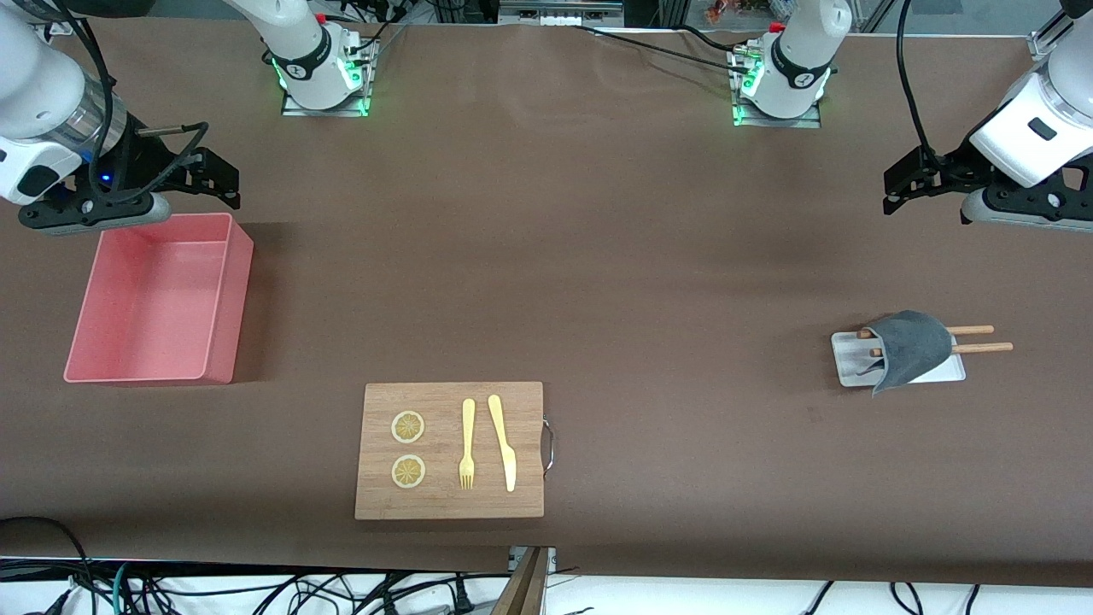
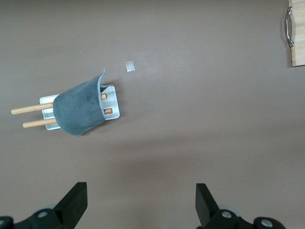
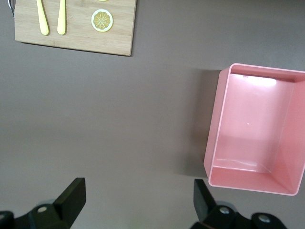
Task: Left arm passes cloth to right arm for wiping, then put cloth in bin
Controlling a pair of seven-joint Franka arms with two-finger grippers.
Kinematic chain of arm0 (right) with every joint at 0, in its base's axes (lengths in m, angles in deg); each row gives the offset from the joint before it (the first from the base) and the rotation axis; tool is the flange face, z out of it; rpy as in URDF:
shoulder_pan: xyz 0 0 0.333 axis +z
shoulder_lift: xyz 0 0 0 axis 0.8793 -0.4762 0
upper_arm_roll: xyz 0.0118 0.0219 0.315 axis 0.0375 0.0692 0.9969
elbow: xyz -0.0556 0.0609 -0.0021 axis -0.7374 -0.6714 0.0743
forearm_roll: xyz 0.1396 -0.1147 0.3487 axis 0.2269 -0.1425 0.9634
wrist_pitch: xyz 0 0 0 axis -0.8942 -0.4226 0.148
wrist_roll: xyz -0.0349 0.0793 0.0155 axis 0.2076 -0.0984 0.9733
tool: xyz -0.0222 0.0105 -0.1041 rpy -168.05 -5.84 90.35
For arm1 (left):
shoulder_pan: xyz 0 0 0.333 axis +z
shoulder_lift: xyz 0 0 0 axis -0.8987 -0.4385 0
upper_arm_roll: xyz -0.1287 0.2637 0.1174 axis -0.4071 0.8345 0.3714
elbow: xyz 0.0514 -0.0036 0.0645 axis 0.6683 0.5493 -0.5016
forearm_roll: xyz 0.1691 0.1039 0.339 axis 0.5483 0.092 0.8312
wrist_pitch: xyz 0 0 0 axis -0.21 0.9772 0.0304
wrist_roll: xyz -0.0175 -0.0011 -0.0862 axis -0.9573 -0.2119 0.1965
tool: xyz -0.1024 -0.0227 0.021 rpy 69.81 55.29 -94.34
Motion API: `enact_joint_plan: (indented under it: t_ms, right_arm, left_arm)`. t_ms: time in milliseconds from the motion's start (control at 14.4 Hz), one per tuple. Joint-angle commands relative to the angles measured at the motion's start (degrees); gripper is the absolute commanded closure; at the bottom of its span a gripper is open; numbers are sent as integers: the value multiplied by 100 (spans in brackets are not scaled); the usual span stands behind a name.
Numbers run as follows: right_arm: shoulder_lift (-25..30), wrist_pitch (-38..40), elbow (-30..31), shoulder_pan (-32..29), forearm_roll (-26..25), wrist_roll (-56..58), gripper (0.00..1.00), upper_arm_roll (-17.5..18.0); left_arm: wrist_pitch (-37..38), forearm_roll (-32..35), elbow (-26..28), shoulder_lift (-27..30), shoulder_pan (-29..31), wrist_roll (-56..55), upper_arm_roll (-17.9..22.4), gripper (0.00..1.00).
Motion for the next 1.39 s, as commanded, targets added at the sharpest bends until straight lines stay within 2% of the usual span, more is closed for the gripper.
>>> enact_joint_plan:
  t_ms: [0, 347, 1109, 1317]
  right_arm:
    - [2, 54, -78, -28, 64, 117, 0, -6]
    - [2, 54, -78, -28, 64, 117, 0, -6]
    - [2, 45, -78, -28, 64, 117, 0, -6]
    - [10, 45, -78, -28, 64, 117, 0, -6]
  left_arm:
    - [45, -96, -141, -72, 7, 47, 19, 0]
    - [27, -52, -150, -397, 24, 91, 28, 0]
    - [27, -26, -150, -433, -11, 91, 19, 0]
    - [18, -17, -167, -714, 33, 134, 63, 0]
